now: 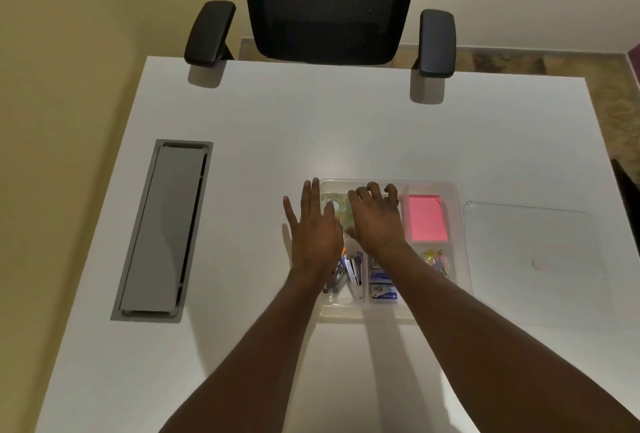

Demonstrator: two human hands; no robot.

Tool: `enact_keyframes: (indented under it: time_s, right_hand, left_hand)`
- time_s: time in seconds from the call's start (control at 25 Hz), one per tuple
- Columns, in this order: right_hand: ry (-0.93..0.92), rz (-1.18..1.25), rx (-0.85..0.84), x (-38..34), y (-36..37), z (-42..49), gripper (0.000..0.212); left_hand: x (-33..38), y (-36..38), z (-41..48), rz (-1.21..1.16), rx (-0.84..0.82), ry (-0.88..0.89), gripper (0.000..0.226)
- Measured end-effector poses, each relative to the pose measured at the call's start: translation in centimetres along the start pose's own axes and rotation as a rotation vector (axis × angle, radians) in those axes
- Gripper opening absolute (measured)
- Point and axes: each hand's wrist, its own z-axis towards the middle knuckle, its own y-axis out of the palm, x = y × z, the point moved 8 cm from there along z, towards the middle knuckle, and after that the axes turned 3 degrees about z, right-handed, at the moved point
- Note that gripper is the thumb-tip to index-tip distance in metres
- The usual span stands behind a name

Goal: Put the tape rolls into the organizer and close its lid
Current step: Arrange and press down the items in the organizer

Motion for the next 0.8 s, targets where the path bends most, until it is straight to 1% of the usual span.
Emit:
enact_keyframes:
  time_s: [0.08, 0.16, 0.36, 0.56, 0.72, 0.8]
  right_hand:
    - [-0.003, -0.004, -0.014, -0.1, 0.4, 0.5, 0.07]
    - [0.003, -0.009, -0.019, -0.1, 0.7, 0.9, 0.066]
    - [0.018, 0.023, -0.012, -0.1, 1.2, 1.1, 0.055]
    - [-0.004, 0.056, 0.001, 0.4, 1.1, 0.6, 0.051]
    - [-0.026, 0.066, 0.022, 0.6, 0.7, 0.0, 0.052]
    - [-0.015, 0.065, 0.022, 0.7, 0.6, -0.1, 0.052]
  left_hand:
    - [0.2, 0.7, 0.9, 0.085, -0.06, -0.027, 0.038]
    - [0.4, 1.0, 1.5, 0.118, -0.09, -0.063, 0.038]
    - [0.4, 1.5, 2.4, 0.069, -0.131, -0.186, 0.031]
    - [-0.5, 2.1, 2.3, -0.068, -0.137, -0.275, 0.044]
    - [-1.0, 2.4, 1.4, -0.008, -0.118, -0.312, 0.044]
    - [-0.6, 2.5, 1.3, -0.023, -0.117, -0.321, 0.041]
